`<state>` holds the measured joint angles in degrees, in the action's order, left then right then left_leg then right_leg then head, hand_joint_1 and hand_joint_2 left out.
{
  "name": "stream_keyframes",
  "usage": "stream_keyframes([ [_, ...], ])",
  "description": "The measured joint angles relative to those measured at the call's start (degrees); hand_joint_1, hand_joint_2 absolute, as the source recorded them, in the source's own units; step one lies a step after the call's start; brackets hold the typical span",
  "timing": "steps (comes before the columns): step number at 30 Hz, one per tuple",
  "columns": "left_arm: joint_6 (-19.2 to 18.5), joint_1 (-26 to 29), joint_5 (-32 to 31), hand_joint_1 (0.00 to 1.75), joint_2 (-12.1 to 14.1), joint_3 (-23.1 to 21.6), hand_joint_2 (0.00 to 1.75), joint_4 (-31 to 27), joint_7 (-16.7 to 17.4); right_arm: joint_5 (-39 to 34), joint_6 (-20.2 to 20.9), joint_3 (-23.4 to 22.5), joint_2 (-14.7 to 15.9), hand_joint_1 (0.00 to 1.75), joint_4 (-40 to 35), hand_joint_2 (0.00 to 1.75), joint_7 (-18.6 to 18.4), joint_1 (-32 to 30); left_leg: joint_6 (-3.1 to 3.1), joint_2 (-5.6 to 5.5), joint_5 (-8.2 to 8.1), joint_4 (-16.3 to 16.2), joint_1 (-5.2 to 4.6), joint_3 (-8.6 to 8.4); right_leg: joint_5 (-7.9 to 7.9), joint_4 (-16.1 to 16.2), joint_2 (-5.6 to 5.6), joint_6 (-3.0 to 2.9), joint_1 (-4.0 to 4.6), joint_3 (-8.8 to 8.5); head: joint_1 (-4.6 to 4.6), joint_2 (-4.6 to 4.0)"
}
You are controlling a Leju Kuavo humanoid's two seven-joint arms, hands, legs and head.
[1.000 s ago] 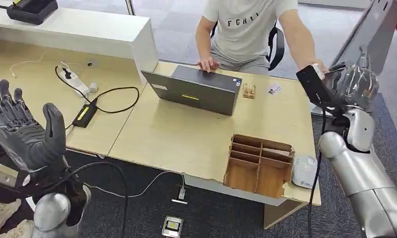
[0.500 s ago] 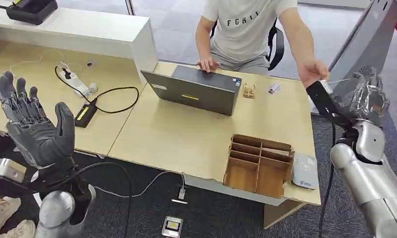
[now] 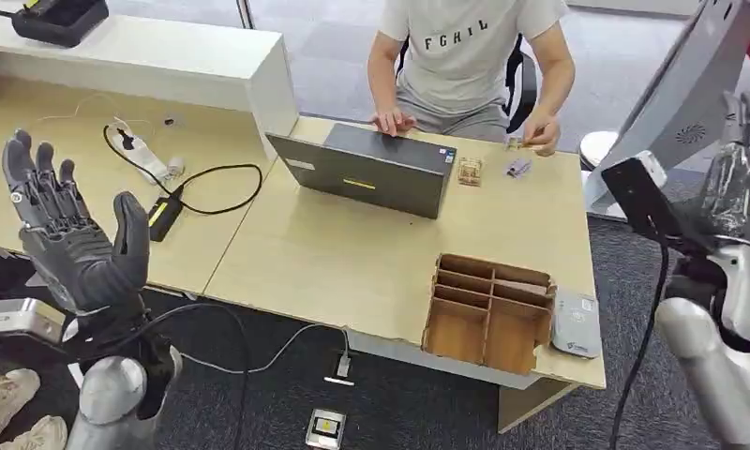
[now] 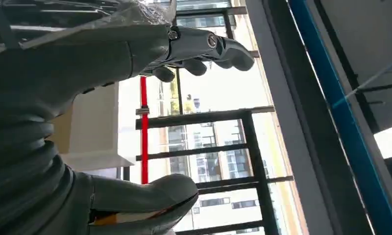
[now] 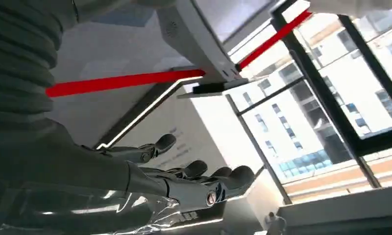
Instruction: Pass the card to the sensor for recognition and then transmit it.
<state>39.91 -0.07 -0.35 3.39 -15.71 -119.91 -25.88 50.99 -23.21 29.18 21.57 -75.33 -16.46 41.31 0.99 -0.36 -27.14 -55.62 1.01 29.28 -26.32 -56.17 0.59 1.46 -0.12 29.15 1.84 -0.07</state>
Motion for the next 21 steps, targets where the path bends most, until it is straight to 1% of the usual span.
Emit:
stream_keyframes([
  [3, 0.0, 0.9, -1.1, 0.0, -0.2, 0.7, 1.75, -0.7, 0.2, -2.0, -1.4, -0.7, 0.6, 0.0, -6.4, 1.75, 0.7, -3.3, -0.01, 0.01, 0.0, 0.0, 0.0, 0.0, 0.0, 0.0, -0.01, 0.0, 0.0, 0.01, 0.0, 0.0],
  [5, 0.0, 1.9, -1.9, 0.0, -0.4, 1.6, 1.75, -1.5, 0.4, -3.5, -3.8, -1.2, 1.1, 0.0, -11.5, 1.75, 1.5, -7.4, -0.01, 0.0, 0.0, 0.0, 0.02, -0.02, -0.01, 0.0, -0.03, 0.0, 0.03, -0.03, 0.0, 0.0],
  [8, 0.0, 3.6, -3.0, 0.0, -0.8, 2.7, 1.75, -2.8, 0.8, -6.2, -10.4, -2.1, 1.5, 0.0, -18.9, 1.75, 4.2, -16.5, -0.02, -0.06, -0.03, 0.0, 0.06, 0.0, -0.04, 0.1, -0.09, 0.0, 0.07, -0.1, 0.02, 0.0],
  [10, 0.0, 4.0, -3.4, 0.0, -0.9, 3.1, 1.75, -3.5, 1.1, -6.2, -13.5, -2.6, 1.5, 0.0, -22.8, 1.75, 5.5, -21.6, -0.02, -0.07, -0.06, 0.0, 0.06, 0.0, -0.05, 0.1, -0.08, 0.0, 0.06, -0.1, 0.02, 0.0],
  [12, 0.0, 4.3, -3.8, 0.0, -1.0, 3.2, 1.75, -4.0, 1.5, -5.6, -16.3, -4.0, 0.9, 0.0, -27.2, 1.75, 7.6, -27.2, -0.03, -0.07, -0.07, 0.0, 0.07, -0.01, -0.07, 0.1, -0.09, -0.01, 0.07, -0.11, 0.0, 0.0],
  [14, 0.0, 4.4, -4.5, 0.0, -1.0, 3.3, 1.75, -4.3, 1.8, -4.8, -16.7, -5.8, -0.7, 0.0, -30.5, 1.75, 10.3, -32.3, -0.03, -0.08, -0.07, 0.0, 0.06, 0.0, -0.07, 0.1, -0.08, -0.01, 0.07, -0.09, 0.04, 0.0],
  [16, 0.0, 4.4, -4.9, 0.0, -1.0, 3.3, 1.75, -4.6, 1.9, -4.5, -16.8, -7.7, -2.1, 0.0, -33.5, 1.75, 12.2, -36.4, -0.03, -0.05, -0.07, 0.1, 0.06, -0.02, -0.07, 0.1, -0.06, -0.01, 0.07, -0.09, 0.02, 0.0],
  [18, 0.0, 4.2, -5.2, 0.0, -1.0, 3.3, 1.75, -4.7, 1.9, -4.6, -16.8, -9.4, -3.4, 0.0, -36.1, 1.75, 13.2, -39.3, -0.04, -0.05, -0.06, 0.1, 0.06, -0.03, -0.07, 0.1, -0.06, -0.02, 0.07, -0.1, 0.0, 0.0],
  [21, 0.0, 4.0, -5.2, 0.0, -1.1, 3.3, 1.75, -5.0, 1.7, -5.1, -16.8, -11.0, -4.8, 0.0, -38.7, 1.75, 13.8, -41.6, -0.03, -0.02, -0.04, 0.1, 0.06, -0.05, -0.04, 0.1, -0.04, -0.04, 0.07, -0.11, 0.0, 0.0],
])
